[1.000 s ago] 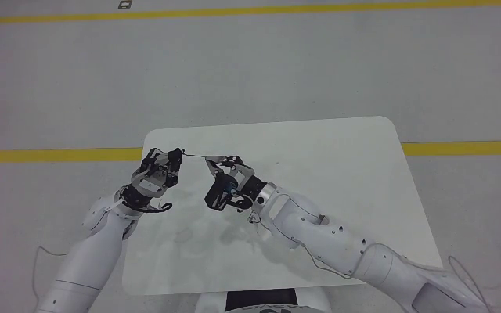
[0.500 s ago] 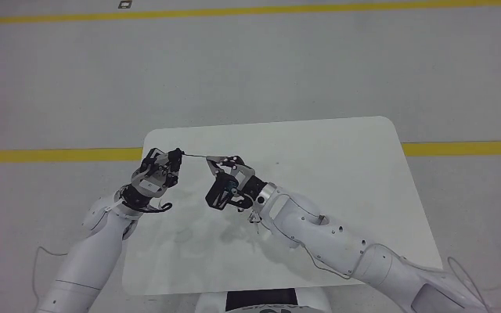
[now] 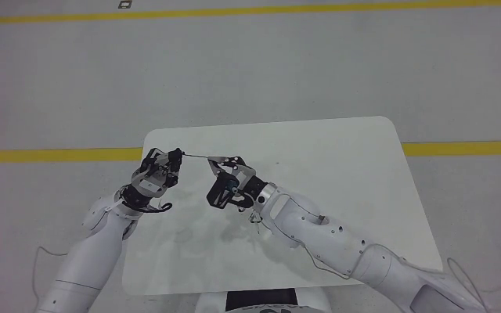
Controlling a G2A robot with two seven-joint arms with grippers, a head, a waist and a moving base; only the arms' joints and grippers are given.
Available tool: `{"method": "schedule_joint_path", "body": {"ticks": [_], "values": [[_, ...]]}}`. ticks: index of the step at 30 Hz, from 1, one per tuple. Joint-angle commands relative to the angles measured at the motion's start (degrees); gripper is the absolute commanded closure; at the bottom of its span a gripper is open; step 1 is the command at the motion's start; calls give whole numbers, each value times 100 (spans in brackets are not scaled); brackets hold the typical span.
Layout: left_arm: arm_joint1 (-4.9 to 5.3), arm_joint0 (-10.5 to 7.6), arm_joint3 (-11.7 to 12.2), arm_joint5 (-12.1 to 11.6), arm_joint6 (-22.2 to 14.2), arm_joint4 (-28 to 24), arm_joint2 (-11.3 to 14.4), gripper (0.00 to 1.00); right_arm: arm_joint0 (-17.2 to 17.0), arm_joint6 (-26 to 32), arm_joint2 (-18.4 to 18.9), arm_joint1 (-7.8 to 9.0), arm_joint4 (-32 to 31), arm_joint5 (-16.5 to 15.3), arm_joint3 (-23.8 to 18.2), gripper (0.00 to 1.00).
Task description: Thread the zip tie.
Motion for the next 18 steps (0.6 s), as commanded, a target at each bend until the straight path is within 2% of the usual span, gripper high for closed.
{"method": "schedule_joint_path", "body": {"ticks": [1, 16, 17, 18], "values": [[0, 0, 0, 0, 0, 0, 0, 100, -7, 0, 10, -4, 0, -6, 16, 100], [0, 0, 0, 0, 0, 0, 0, 100, -151, 3, 187, -71, 46, -140, 195, 100], [0, 0, 0, 0, 0, 0, 0, 100, -176, -73, 232, -78, 129, -220, 173, 100], [0, 0, 0, 0, 0, 0, 0, 100, -200, -201, 292, -81, 251, -284, 132, 67]]}}
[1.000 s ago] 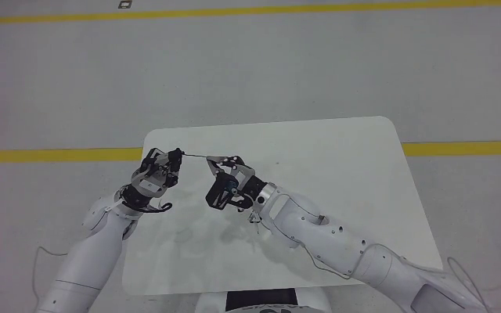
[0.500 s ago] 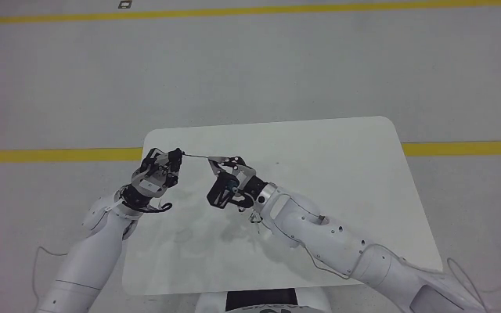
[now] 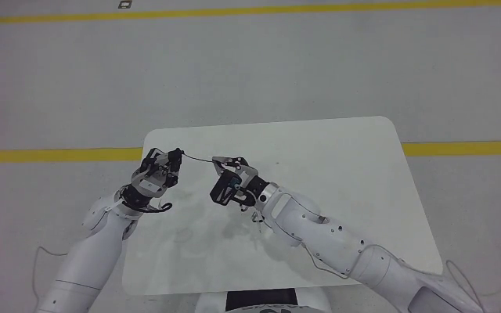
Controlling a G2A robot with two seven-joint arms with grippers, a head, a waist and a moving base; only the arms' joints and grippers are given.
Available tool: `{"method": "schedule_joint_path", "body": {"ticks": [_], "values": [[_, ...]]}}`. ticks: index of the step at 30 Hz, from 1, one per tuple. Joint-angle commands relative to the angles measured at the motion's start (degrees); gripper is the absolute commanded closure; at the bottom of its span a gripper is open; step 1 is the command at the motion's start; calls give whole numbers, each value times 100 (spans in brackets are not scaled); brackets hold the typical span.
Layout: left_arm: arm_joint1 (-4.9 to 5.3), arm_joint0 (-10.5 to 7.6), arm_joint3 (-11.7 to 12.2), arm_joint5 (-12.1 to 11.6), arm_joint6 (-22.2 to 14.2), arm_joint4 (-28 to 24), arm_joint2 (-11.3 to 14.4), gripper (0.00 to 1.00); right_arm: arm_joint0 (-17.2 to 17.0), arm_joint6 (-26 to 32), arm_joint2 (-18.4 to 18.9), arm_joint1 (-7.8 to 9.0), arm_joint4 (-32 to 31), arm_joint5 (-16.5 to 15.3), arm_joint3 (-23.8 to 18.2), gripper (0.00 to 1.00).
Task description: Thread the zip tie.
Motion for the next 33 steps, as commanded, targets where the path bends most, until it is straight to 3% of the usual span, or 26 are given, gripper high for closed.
{"method": "schedule_joint_path", "body": {"ticks": [1, 13, 18, 22, 24, 28, 33], "values": [[0, 0, 0, 0, 0, 0, 0, 100, -30, -172, 82, -3, 160, -92, -53, 0], [0, 0, 0, 0, 0, 0, 0, 100, -43, -175, 88, -3, 174, -90, -54, 0], [-5, 2, -39, 8, 97, -6, -23, 100, -365, -343, 542, 81, 472, -223, -109, 0], [36, 113, -28, 23, -180, 252, -316, 100, -864, -435, 1160, 258, 821, -547, -411, 0], [61, 217, 26, -18, -350, 390, -507, 100, -1194, -687, 1542, 353, 1292, -898, -592, 0], [108, 316, 188, 247, -807, 488, -772, 100, -1712, -881, 2136, 503, 1801, -1493, -864, 0], [161, 398, 260, 554, -1483, 708, -980, 100, -2157, -1160, 2566, 600, 2344, -2176, -1196, 0]]}}
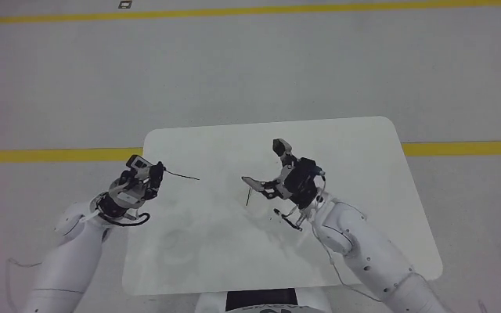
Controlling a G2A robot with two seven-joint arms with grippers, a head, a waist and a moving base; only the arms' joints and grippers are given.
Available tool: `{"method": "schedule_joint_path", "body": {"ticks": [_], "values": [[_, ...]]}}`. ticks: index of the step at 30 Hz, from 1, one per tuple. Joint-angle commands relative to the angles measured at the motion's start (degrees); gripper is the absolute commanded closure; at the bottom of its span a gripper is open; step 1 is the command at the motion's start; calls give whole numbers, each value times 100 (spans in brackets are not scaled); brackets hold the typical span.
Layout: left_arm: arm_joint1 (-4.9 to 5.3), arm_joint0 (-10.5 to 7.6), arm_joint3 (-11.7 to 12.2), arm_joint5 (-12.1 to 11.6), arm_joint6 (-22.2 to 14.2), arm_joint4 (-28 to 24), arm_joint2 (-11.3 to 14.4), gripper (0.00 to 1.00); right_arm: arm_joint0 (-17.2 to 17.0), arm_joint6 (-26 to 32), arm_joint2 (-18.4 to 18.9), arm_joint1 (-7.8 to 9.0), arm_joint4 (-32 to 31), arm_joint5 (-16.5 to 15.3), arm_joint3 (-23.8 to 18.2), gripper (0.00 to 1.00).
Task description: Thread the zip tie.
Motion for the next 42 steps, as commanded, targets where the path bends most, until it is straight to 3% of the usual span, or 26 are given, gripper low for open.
{"method": "schedule_joint_path", "body": {"ticks": [1, 6, 10, 13, 25, 30, 42], "values": [[19, 31, -32, 77, -289, 137, -48, 100, -120, -113, 94, 19, 209, -208, -99, 0], [42, 144, -268, -116, -322, 312, -179, 100, -272, -354, 83, 85, 601, -208, -360, 0], [79, 287, -635, -161, -322, 382, -223, 100, -355, -596, 68, 170, 967, -208, -510, 0], [109, 343, -883, 23, -322, 196, -162, 100, -431, -792, 122, 228, 1314, -208, -541, 0], [110, 322, -927, 31, -257, 223, -146, 100, -440, -810, 139, 233, 1359, -208, -534, 0], [126, -48, -1053, 369, -322, 281, -42, 100, -440, -810, 139, 233, 1359, -208, -534, 0], [126, -48, -1053, 369, -322, 281, -42, 100, -440, -810, 139, 233, 1359, -208, -534, 0]]}}
